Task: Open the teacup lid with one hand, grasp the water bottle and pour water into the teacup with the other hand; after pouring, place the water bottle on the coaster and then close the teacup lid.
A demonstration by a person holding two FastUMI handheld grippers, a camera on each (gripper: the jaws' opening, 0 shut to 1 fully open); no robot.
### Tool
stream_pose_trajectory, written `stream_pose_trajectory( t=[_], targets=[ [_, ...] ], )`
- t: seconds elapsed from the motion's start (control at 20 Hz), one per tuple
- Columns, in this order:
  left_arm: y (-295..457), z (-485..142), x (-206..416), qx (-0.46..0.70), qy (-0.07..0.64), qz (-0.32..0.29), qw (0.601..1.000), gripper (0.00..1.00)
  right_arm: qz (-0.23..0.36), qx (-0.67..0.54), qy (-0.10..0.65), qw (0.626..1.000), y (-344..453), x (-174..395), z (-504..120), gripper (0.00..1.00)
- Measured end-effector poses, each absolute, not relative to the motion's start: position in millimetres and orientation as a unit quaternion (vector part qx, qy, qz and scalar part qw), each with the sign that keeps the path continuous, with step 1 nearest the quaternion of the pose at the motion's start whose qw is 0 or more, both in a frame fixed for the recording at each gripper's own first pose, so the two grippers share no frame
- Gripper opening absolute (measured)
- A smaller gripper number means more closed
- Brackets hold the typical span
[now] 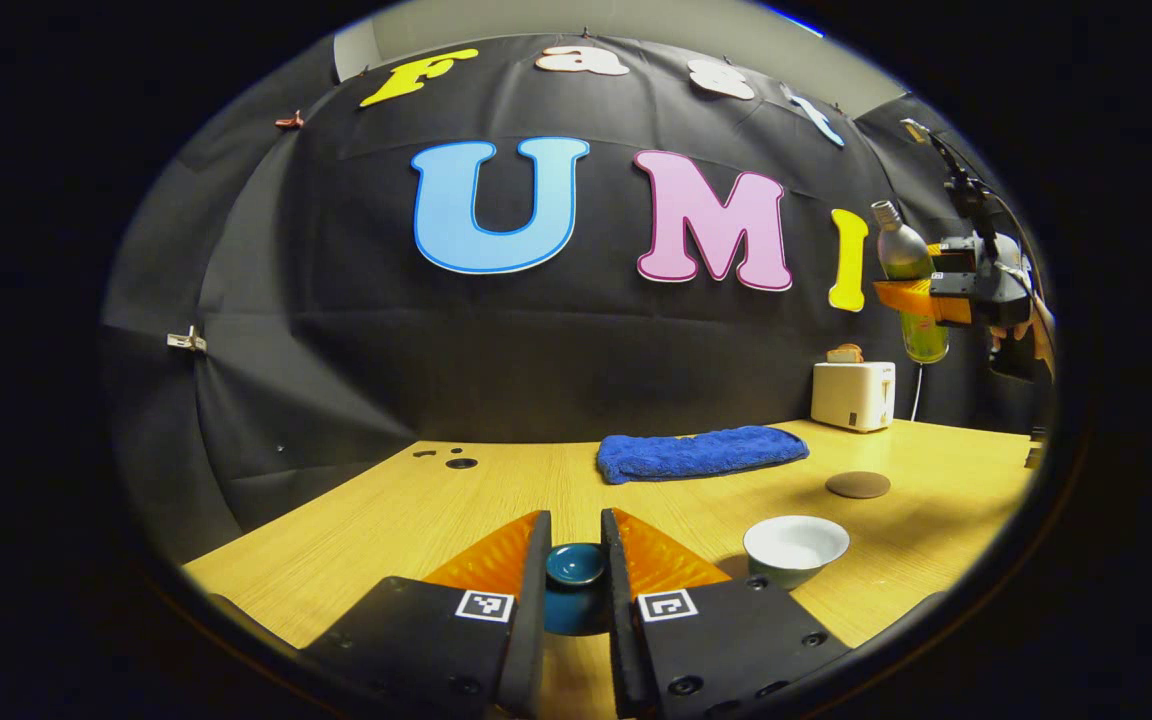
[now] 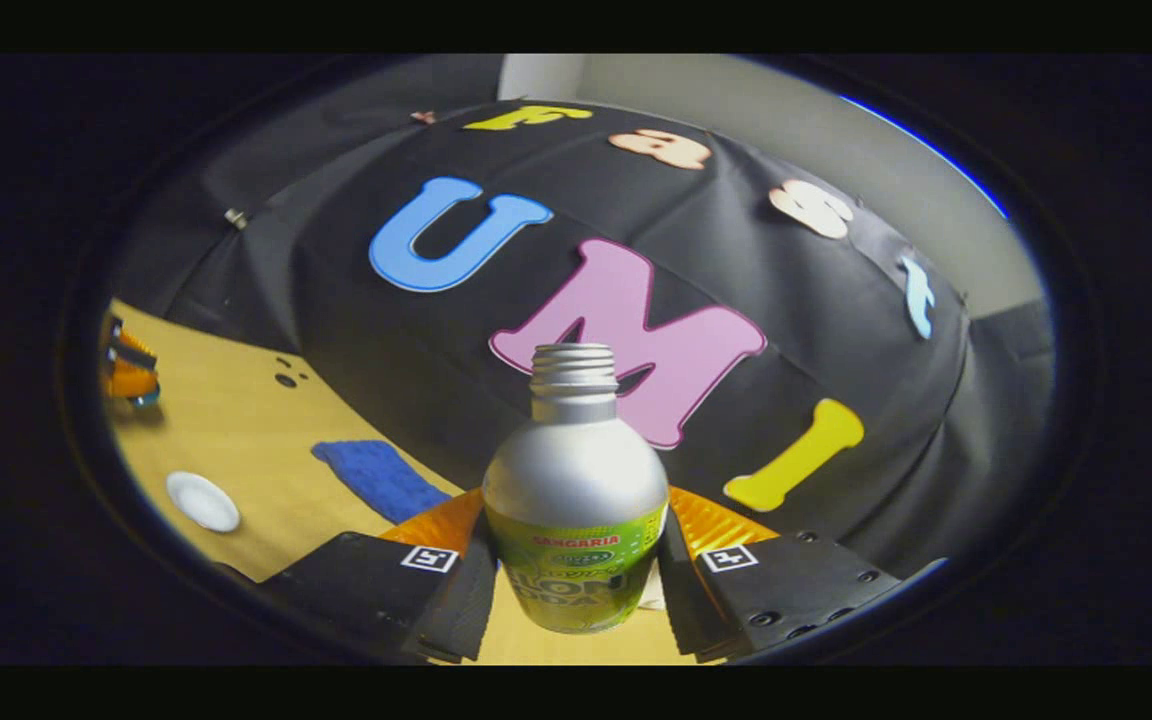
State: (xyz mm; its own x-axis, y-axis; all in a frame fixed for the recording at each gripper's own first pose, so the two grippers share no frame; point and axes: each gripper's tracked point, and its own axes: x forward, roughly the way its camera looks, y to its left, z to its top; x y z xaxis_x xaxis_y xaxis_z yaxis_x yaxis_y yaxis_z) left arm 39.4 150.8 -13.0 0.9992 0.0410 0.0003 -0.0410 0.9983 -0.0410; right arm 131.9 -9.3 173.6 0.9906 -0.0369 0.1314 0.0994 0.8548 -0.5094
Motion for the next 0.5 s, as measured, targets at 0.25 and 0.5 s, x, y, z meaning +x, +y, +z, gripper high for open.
stream_pose_trajectory(
  t=[0.25, 0.5],
  targets=[
    [151, -13, 40, -0.021, -0.001, 0.022, 1.000, 0.31, 0.012, -0.095, -0.028, 0.995, -13, 145, 157, 0.72],
    [151, -12, 39, -0.021, -0.001, 0.022, 1.000, 0.31, 0.052, -0.038, -0.015, 0.998, -23, 176, 124, 0.72]
  ],
)
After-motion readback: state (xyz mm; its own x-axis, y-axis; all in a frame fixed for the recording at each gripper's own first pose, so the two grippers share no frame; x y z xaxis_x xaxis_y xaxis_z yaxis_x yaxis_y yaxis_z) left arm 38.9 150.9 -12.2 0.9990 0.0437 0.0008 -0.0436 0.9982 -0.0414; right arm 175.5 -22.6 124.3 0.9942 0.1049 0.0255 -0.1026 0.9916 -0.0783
